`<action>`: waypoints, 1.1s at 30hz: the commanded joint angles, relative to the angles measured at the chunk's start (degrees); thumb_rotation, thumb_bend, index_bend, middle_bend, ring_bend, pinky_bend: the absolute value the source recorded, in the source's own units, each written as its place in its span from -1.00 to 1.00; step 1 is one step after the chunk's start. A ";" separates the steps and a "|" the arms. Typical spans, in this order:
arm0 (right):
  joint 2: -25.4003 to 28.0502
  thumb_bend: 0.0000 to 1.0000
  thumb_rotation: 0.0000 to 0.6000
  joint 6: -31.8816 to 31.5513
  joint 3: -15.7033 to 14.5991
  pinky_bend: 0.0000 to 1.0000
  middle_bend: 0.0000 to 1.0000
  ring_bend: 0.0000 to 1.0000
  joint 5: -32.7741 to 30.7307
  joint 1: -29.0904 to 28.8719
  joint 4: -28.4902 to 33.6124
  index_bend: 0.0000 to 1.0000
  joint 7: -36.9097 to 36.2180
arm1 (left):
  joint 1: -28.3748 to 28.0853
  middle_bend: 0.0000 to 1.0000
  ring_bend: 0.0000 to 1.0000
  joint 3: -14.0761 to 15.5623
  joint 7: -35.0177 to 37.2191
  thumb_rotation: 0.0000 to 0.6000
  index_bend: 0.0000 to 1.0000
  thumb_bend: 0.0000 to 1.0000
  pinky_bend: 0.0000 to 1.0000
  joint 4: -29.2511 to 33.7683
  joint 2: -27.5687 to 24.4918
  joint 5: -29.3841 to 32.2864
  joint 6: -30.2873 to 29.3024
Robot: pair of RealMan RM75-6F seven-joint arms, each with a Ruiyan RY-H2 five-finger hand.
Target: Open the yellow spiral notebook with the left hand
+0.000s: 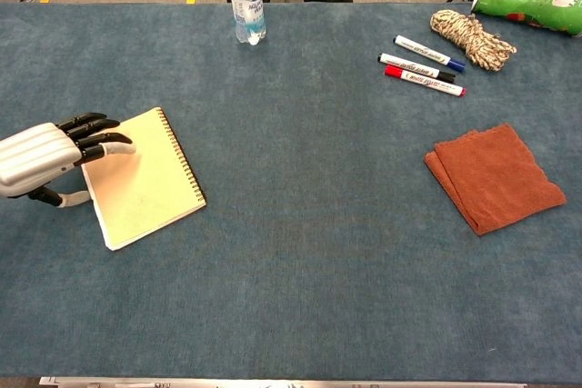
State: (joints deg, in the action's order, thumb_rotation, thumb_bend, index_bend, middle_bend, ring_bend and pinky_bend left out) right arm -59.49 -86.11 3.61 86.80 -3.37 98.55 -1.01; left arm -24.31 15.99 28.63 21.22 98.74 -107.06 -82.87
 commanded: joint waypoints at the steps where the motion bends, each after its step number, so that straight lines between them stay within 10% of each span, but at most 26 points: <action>1: 0.03 -0.62 1.00 -0.10 -0.03 -0.40 -0.40 -0.63 -0.08 0.13 -0.09 -0.24 -0.09 | -0.35 -0.74 -1.00 -0.15 0.70 1.00 -0.74 -0.48 -1.00 0.51 0.15 0.24 0.30; 18: -0.40 -0.62 1.00 -0.87 0.37 -0.40 -0.40 -0.63 -0.84 0.75 -1.48 -0.24 -1.41 | -3.07 -0.74 -1.00 -4.34 8.01 1.00 -0.60 -0.47 -1.00 9.04 1.01 4.99 3.66; 33: -0.91 -0.62 1.00 -1.54 0.86 -0.40 -0.40 -0.63 -0.92 1.00 -2.94 -0.24 -3.01 | -8.04 -0.71 -1.00 -7.72 7.37 1.00 -0.36 -0.30 -1.00 28.78 -3.20 7.46 8.56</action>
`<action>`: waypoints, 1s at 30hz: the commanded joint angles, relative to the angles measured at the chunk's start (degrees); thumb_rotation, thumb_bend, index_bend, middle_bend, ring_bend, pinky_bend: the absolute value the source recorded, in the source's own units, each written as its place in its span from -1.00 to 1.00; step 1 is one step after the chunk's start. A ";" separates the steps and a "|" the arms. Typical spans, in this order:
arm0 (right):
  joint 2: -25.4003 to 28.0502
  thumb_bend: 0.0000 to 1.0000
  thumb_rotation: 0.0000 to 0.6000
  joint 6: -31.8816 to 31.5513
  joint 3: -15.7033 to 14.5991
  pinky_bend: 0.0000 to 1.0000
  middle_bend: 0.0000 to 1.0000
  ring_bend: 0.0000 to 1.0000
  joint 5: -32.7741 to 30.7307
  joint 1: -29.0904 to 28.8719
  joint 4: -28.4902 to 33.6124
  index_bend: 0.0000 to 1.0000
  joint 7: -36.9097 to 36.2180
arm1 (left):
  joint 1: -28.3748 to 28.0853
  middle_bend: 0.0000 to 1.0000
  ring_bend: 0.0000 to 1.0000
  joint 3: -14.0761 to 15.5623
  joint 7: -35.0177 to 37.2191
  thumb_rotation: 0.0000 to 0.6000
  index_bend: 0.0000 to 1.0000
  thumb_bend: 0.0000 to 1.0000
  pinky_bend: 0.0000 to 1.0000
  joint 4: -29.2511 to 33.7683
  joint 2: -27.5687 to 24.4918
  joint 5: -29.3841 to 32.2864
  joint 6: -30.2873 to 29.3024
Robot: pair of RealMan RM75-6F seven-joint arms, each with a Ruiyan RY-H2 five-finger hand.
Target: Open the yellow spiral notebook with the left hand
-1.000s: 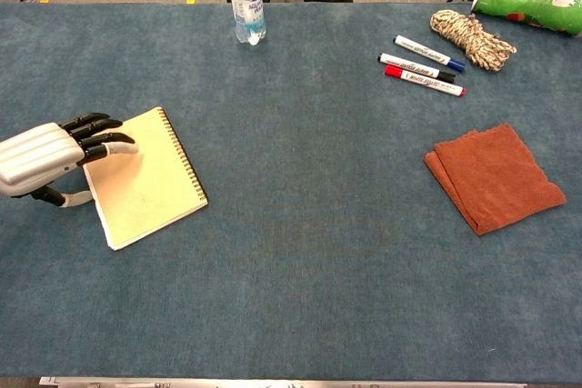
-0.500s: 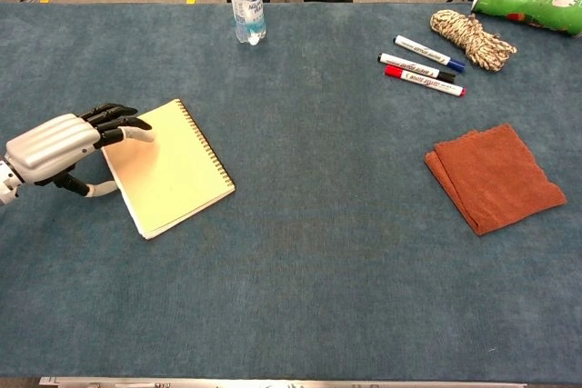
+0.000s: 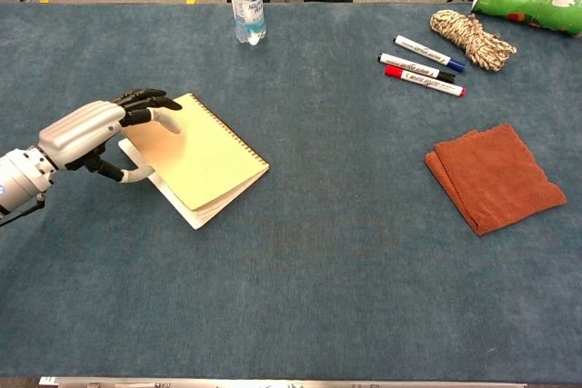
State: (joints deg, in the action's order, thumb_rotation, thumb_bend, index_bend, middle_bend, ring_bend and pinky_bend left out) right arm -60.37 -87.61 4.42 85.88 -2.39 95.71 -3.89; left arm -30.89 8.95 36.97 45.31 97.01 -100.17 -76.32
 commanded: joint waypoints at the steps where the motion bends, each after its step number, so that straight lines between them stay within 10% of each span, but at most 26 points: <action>1: -0.05 -0.62 1.00 -0.10 0.10 -0.40 -0.40 -0.63 0.00 0.02 -0.22 -0.24 -0.30 | -1.82 -0.70 -1.00 -0.94 -1.50 1.00 -0.33 -0.22 -1.00 6.43 -1.84 0.78 2.59; 17: -0.50 -0.62 1.00 -0.90 0.53 -0.40 -0.40 -0.63 0.09 0.30 -2.01 -0.24 -2.33 | -3.73 -0.50 -1.00 -2.77 -4.05 1.00 0.40 -0.01 -1.00 16.62 -4.14 3.79 8.07; 30: -0.48 -0.62 1.00 -2.07 0.37 -0.40 -0.40 -0.63 1.39 0.65 -1.33 -0.24 -2.07 | -1.32 -0.40 -0.99 0.78 -2.71 1.00 0.50 -0.01 -1.00 18.04 -12.92 1.67 5.21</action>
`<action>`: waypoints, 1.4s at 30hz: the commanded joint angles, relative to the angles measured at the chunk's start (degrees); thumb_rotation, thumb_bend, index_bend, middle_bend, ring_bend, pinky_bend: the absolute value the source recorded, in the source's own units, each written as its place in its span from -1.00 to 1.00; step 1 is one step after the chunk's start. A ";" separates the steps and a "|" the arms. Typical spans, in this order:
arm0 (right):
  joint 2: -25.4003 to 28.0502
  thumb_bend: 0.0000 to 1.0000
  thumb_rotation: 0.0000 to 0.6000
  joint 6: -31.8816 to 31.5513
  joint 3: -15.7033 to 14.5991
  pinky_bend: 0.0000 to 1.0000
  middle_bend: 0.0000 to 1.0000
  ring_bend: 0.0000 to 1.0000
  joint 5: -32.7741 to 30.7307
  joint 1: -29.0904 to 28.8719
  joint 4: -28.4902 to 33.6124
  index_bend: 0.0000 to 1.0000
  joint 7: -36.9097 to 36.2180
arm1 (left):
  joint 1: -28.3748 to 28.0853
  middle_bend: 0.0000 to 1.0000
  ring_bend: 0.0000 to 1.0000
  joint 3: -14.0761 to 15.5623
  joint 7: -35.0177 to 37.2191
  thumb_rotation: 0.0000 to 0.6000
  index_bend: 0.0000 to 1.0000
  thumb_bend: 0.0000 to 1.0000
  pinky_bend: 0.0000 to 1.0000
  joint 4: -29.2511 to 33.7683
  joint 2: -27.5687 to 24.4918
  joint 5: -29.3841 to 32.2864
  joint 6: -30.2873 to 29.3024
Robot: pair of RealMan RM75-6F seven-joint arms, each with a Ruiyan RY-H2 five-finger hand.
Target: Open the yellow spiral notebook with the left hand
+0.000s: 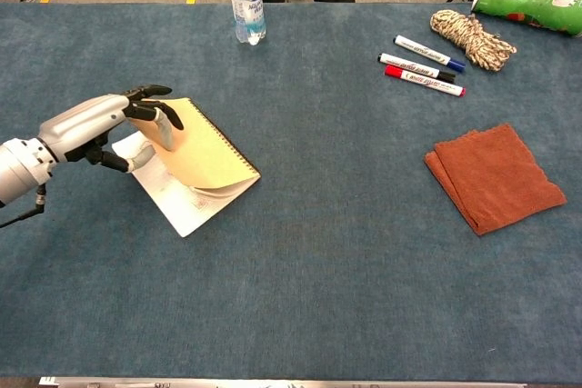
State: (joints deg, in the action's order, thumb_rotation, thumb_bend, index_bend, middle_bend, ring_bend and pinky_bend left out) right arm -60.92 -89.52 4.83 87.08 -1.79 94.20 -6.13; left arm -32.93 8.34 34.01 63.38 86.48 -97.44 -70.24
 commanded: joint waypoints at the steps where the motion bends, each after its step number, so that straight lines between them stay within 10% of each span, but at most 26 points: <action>1: 0.09 -0.62 1.00 -0.24 -0.07 -0.40 -0.40 -0.63 0.30 0.07 0.33 -0.24 0.31 | 0.90 -0.40 -0.99 1.82 0.10 1.00 0.50 -0.01 -1.00 -0.22 -3.31 -1.42 -1.15; 18: -0.67 -0.62 1.00 -0.74 -0.23 -0.40 -0.40 -0.63 0.68 0.37 0.77 -0.24 1.17 | -2.91 -0.40 -0.99 2.81 -15.78 1.00 0.50 -0.01 -1.00 6.30 -13.49 -9.39 -1.76; 42: -1.72 -0.62 1.00 -1.31 -0.34 -0.40 -0.40 -0.63 -0.83 1.97 -4.01 -0.24 -4.04 | -16.73 -0.44 -0.99 -6.28 -27.67 1.00 0.39 -0.02 -1.00 19.66 -8.49 3.26 24.96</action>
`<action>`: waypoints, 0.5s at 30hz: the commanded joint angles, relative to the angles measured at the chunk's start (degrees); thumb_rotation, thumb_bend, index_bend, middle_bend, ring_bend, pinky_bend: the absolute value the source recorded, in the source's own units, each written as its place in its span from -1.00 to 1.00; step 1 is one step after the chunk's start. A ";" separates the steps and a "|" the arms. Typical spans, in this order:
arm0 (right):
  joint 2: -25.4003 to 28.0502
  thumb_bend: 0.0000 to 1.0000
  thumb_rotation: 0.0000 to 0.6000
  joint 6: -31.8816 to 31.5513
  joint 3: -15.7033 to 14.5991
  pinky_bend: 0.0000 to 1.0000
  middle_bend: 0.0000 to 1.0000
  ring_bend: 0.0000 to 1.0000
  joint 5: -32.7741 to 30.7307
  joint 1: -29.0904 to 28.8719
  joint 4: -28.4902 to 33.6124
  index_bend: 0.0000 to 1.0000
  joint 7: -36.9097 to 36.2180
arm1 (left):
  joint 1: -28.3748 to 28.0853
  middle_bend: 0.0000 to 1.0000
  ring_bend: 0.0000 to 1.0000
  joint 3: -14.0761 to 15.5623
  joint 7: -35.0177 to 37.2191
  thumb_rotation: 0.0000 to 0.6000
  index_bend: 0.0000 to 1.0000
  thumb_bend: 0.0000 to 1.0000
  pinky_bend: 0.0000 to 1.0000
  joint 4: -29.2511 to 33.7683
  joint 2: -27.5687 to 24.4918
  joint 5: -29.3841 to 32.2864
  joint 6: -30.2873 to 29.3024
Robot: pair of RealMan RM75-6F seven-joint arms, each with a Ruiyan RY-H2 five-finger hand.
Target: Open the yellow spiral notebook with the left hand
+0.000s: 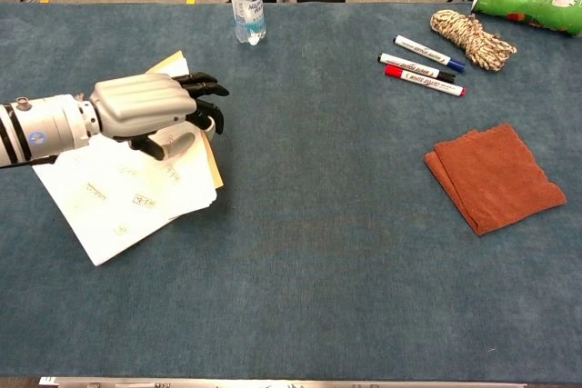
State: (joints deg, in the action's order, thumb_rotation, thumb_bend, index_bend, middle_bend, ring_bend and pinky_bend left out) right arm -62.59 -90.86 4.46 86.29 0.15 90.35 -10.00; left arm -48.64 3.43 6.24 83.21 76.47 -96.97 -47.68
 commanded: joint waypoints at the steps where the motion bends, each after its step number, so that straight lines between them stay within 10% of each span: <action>1: -0.06 -0.62 1.00 0.05 0.06 -0.40 -0.40 -0.63 -0.07 0.03 -0.29 -0.24 -0.30 | -1.36 -0.44 -0.99 -1.78 0.16 1.00 0.39 -0.02 -1.00 -0.52 2.12 3.91 3.42; 15: -0.28 -0.62 1.00 0.47 0.32 -0.40 -0.40 -0.63 -0.55 0.10 -1.53 -0.24 -1.38 | -3.09 -0.46 -0.99 -2.96 2.37 1.00 0.34 -0.02 -1.00 -1.46 4.09 9.07 7.78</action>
State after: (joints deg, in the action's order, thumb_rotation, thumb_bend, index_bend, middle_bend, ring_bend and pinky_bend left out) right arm -62.87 -90.39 4.78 85.74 0.26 88.81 -11.38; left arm -51.71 0.31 8.51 81.59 80.67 -87.93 -40.05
